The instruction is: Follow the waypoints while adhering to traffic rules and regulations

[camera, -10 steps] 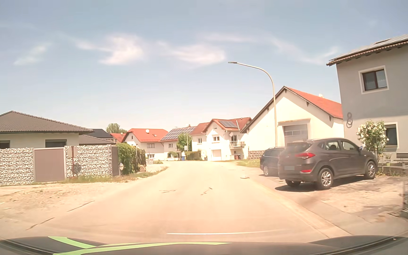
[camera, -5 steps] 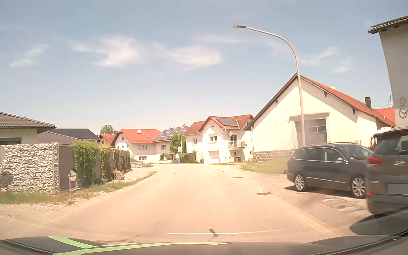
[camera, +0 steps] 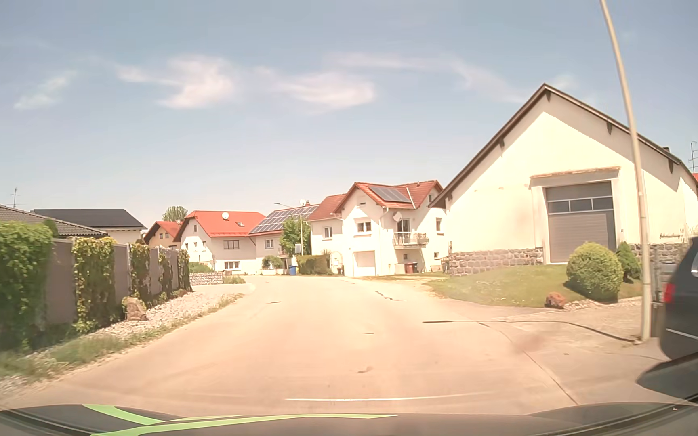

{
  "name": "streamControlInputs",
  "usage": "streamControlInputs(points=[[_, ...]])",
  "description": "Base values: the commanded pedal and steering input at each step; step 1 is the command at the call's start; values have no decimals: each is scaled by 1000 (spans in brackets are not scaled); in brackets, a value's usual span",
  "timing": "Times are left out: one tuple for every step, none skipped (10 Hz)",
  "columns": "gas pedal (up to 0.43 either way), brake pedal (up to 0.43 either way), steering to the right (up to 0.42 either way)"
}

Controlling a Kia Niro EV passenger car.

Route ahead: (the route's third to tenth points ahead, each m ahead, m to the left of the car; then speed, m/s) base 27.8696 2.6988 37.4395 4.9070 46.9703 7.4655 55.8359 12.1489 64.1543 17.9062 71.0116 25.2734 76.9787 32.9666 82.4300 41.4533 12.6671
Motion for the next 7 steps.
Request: streamControlInputs(points=[[87, 0, -5], [87, 0, -11], [87, 0, -12], [87, 0, -13], [87, 0, -12], [87, 0, -14], [79, 0, -15]])
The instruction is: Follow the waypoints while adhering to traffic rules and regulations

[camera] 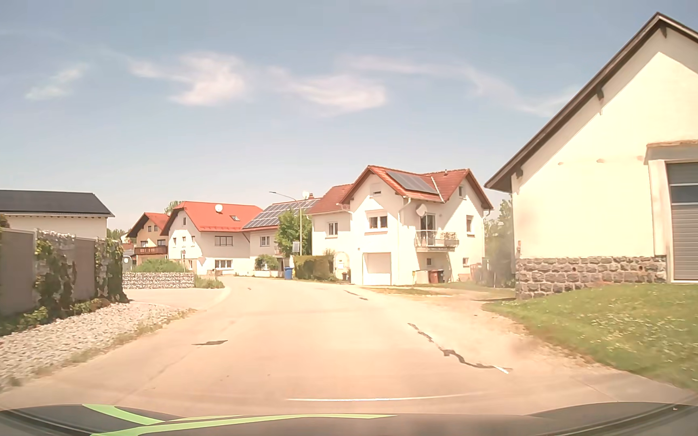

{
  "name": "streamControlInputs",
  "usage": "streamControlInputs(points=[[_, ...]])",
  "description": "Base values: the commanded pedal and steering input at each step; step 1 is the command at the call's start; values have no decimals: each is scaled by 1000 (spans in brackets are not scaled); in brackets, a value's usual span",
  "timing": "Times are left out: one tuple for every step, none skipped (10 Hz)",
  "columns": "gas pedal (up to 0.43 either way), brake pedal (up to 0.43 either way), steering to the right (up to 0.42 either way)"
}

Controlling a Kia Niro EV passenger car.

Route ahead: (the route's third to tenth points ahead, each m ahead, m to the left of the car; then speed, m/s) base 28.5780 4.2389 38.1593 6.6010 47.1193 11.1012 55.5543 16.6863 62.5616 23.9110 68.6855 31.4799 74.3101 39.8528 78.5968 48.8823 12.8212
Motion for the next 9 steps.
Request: streamControlInputs(points=[[79, 0, -17], [79, 0, -21], [59, 0, -27], [39, 0, -32], [28, 0, -36], [28, 0, -38], [28, 0, -41], [28, 0, -44], [28, 0, -46]])
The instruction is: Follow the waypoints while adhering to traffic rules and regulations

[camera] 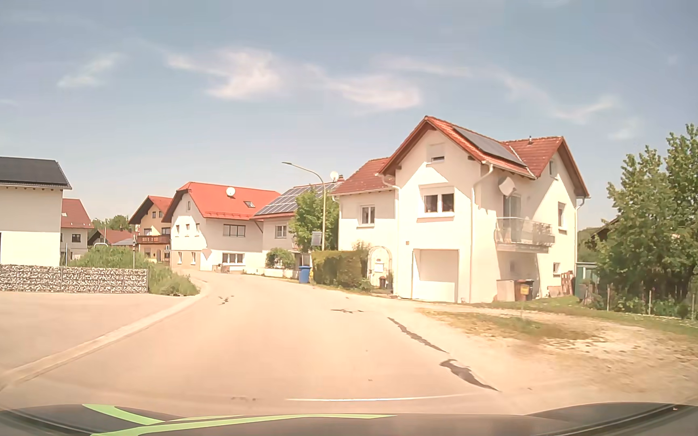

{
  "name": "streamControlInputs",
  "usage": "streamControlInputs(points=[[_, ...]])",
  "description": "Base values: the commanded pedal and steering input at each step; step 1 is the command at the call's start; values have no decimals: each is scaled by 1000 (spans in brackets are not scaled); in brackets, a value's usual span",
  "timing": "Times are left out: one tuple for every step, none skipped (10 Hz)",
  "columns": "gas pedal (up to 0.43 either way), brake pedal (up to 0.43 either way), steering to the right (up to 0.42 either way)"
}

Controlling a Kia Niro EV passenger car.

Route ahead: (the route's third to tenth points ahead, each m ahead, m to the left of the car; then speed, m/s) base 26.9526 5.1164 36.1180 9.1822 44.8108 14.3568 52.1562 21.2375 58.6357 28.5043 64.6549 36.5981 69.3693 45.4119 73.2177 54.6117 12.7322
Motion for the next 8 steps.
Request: streamControlInputs(points=[[28, 0, -48], [28, 0, -49], [28, 0, -50], [28, 0, -52], [28, 0, -54], [28, 0, -56], [28, 0, -56], [28, 0, -57]])
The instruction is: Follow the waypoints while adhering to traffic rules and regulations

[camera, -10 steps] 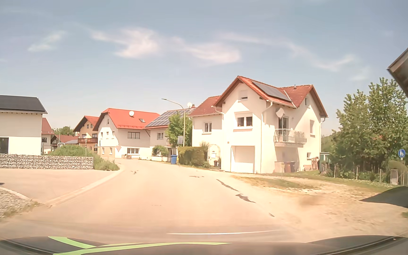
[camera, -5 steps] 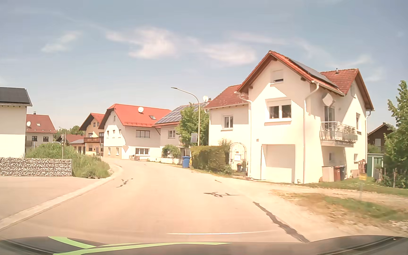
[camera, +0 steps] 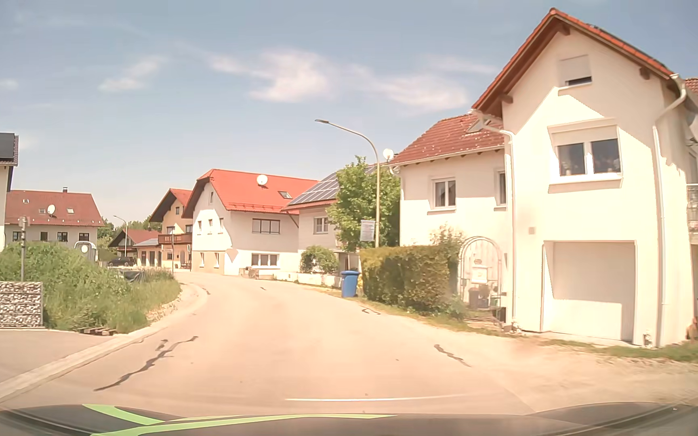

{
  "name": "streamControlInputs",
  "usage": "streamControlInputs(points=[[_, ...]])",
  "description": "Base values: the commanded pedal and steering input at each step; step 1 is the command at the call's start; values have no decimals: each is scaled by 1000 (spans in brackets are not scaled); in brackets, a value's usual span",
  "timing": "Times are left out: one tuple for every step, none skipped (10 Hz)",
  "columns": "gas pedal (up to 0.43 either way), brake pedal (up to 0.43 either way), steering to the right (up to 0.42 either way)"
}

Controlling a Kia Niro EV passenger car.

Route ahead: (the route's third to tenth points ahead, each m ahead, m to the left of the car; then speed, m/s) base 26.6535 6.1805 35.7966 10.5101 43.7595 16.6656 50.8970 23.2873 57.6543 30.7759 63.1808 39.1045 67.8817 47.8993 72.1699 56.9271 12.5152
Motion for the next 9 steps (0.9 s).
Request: streamControlInputs(points=[[28, 0, -59], [28, 0, -61], [28, 0, -61], [28, 0, -62], [28, 0, -62], [28, 0, -63], [39, 0, -63], [39, 0, -62], [39, 0, -62]])
